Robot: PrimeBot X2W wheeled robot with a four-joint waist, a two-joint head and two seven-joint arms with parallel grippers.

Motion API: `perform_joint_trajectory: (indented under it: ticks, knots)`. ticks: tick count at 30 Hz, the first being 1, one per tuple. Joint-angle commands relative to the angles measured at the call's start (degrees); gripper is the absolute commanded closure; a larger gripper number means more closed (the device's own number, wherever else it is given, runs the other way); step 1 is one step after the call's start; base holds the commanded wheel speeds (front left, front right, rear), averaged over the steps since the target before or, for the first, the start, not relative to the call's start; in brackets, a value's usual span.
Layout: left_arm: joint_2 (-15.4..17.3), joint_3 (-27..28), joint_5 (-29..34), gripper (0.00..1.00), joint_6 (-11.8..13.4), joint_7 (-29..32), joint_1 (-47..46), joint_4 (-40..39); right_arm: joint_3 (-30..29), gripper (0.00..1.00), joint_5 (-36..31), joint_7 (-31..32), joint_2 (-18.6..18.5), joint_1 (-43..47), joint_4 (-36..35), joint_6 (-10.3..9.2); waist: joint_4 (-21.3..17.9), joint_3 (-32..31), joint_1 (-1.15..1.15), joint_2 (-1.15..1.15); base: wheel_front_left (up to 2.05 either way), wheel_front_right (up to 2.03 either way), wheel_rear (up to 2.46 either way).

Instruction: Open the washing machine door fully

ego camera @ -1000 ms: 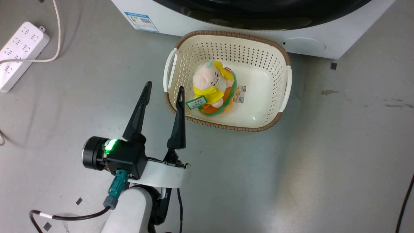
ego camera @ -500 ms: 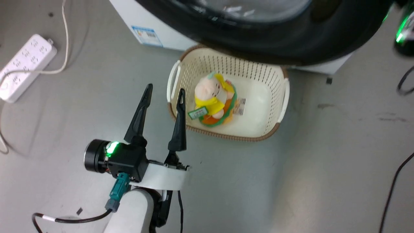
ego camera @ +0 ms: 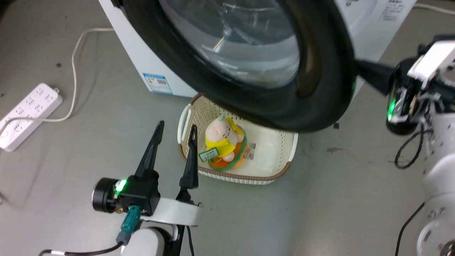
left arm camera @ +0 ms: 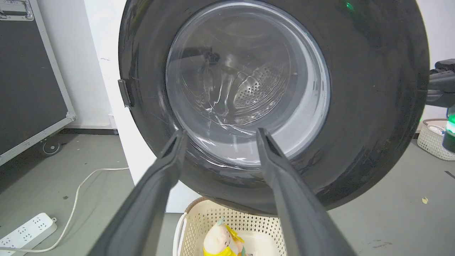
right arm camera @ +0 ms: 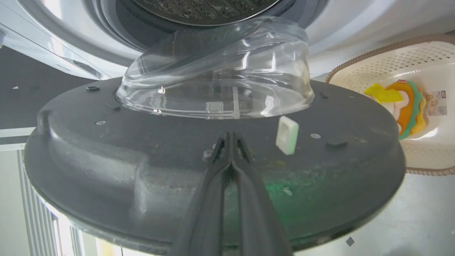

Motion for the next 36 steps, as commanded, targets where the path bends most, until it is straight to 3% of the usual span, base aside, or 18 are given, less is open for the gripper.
perform_joint_trajectory:
  ticks: [1, 5, 9, 23, 29, 33, 34, 35, 36]
  knots:
    - [0.07, 0.23, 0.13, 0.0, -0.17, -0.32, 0.84, 0.35, 0.4, 1.0, 0.67, 0.95, 0.84, 1.98, -0.69, 0.07, -0.27, -1.04, 0.01, 0.0, 0.0, 0.0, 0.0]
    - [0.07, 0.11, -0.13, 0.0, -0.5, -0.32, 2.32, 1.31, 2.04, 1.0, 2.38, 3.67, 1.52, 6.38, -3.72, 0.07, -0.38, -2.47, 0.01, 0.0, 0.0, 0.0, 0.0]
    - [0.07, -0.17, -0.63, 0.0, -0.95, -0.32, 3.36, 2.74, 7.31, 1.0, 8.85, 5.41, 1.59, 9.35, -3.97, 0.07, -0.03, -3.64, 0.01, 0.0, 0.0, 0.0, 0.0]
    - [0.07, -0.53, -1.44, 0.0, -1.59, -0.32, 6.13, 4.81, 37.54, 1.0, 34.61, 0.33, 1.61, 22.81, -14.04, 0.07, 0.77, -6.54, 0.01, 0.0, 0.0, 0.0, 0.0]
    - [0.07, -0.67, -1.57, 0.0, -1.58, -0.32, 7.0, 5.12, 46.44, 1.0, 39.07, -3.98, 1.62, 27.03, -18.94, 0.07, 0.94, -7.32, 0.01, 0.0, 0.0, 0.0, 0.0]
    - [0.07, -0.56, -1.64, 0.0, -1.43, -0.32, 7.42, 5.3, 47.19, 1.0, 38.72, -7.93, 1.49, 28.37, -20.84, 0.07, 0.86, -7.93, 0.01, 0.0, 0.0, 0.0, 0.0]
    - [0.07, -0.45, -1.65, 0.0, -1.39, -0.32, 7.56, 5.31, 46.84, 0.69, 38.1, -9.41, 1.07, 28.51, -21.47, 0.07, 0.77, -8.14, 0.01, 0.0, 0.0, 0.0, 0.0]
    - [0.07, -0.3, -1.65, 0.0, -1.36, -0.32, 7.68, 5.31, 46.58, 0.0, 37.21, -10.8, 0.38, 28.69, -22.2, 0.07, 0.64, -8.36, 0.01, 0.0, 0.0, 0.0, 0.0]
    - [0.07, -0.1, -1.66, 0.0, -1.34, -0.32, 7.79, 5.29, 46.24, 0.0, 35.81, -12.71, -0.59, 28.86, -23.38, 0.07, 0.46, -8.59, 0.01, 0.0, 0.0, 0.0, 0.0]
